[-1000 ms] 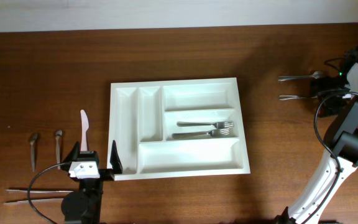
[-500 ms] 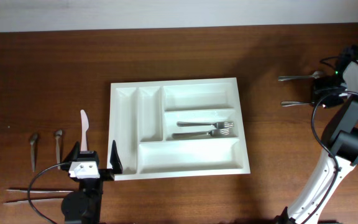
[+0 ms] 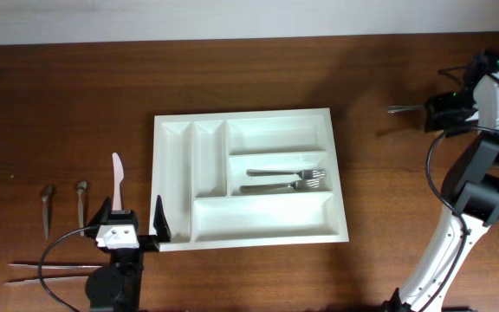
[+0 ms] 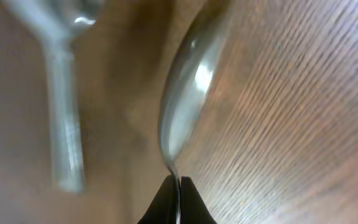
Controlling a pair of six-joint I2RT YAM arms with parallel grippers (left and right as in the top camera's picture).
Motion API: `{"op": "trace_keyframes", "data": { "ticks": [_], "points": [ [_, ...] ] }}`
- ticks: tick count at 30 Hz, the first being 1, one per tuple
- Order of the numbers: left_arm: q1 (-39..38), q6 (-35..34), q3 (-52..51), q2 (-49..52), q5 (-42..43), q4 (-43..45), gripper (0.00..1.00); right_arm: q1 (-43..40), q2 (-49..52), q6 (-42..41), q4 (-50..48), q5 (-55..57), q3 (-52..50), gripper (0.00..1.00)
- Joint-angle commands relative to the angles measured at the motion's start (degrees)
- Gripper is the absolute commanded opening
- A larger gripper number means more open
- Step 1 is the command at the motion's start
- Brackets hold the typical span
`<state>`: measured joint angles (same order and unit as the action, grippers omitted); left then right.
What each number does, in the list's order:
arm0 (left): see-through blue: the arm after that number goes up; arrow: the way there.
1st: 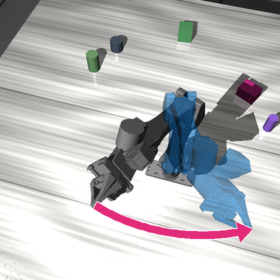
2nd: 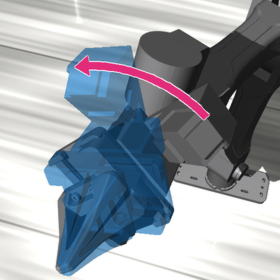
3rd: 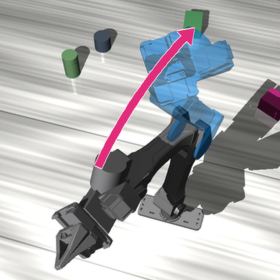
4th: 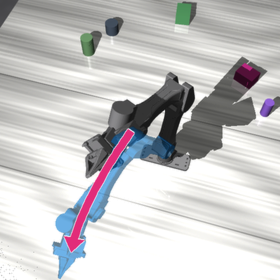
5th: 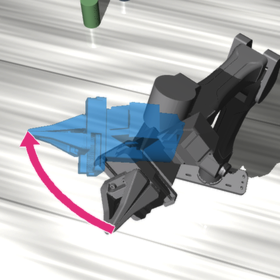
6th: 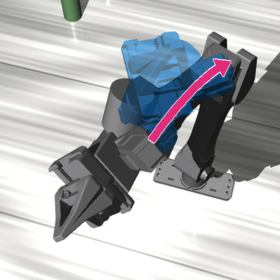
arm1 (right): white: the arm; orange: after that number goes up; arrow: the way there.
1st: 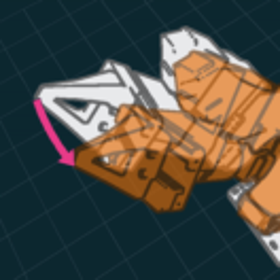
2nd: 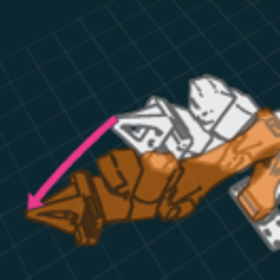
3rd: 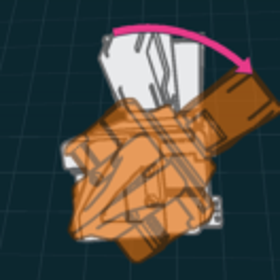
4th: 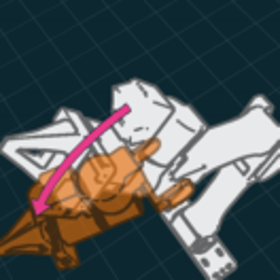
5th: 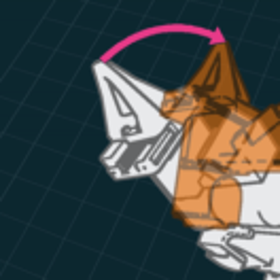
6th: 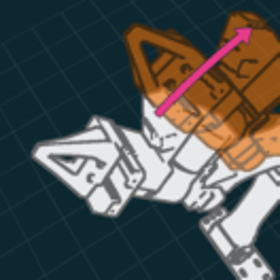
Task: Pack container
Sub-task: 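Move the right gripper back to the spoons and grasp a metal spoon, then carry the spoon into the tray's upper-right compartment and release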
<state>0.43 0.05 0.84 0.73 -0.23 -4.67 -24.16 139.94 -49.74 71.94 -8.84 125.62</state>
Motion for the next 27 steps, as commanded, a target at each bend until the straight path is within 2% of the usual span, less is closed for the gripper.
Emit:
{"op": "trace_keyframes", "data": {
  "ticks": [1, 7, 14, 19, 27],
  "points": [
    [0.2, 0.9, -0.3, -0.4, 0.4, -0.1, 0.99, 0.7, 0.1, -0.3, 3.3, -0.9, 7.9, 0.04],
    [0.2, 0.9, -0.3, -0.4, 0.4, -0.1, 0.99, 4.3, 0.1, -1.1, 12.4, -1.9, 21.0, 0.04],
    [0.2, 0.9, -0.3, -0.4, 0.4, -0.1, 0.99, 14.9, -0.1, -8.5, 20.5, -2.2, 31.3, 0.04],
    [0.2, 0.9, -0.3, -0.4, 0.4, -0.1, 0.99, 23.3, -0.1, -15.6, 23.8, -2.0, 32.2, 0.04],
    [0.2, 0.9, -0.3, -0.4, 0.4, -0.1, 0.99, 36.2, 0.0, -32.1, 25.4, 0.1, 31.8, 0.04]
  ]
}}
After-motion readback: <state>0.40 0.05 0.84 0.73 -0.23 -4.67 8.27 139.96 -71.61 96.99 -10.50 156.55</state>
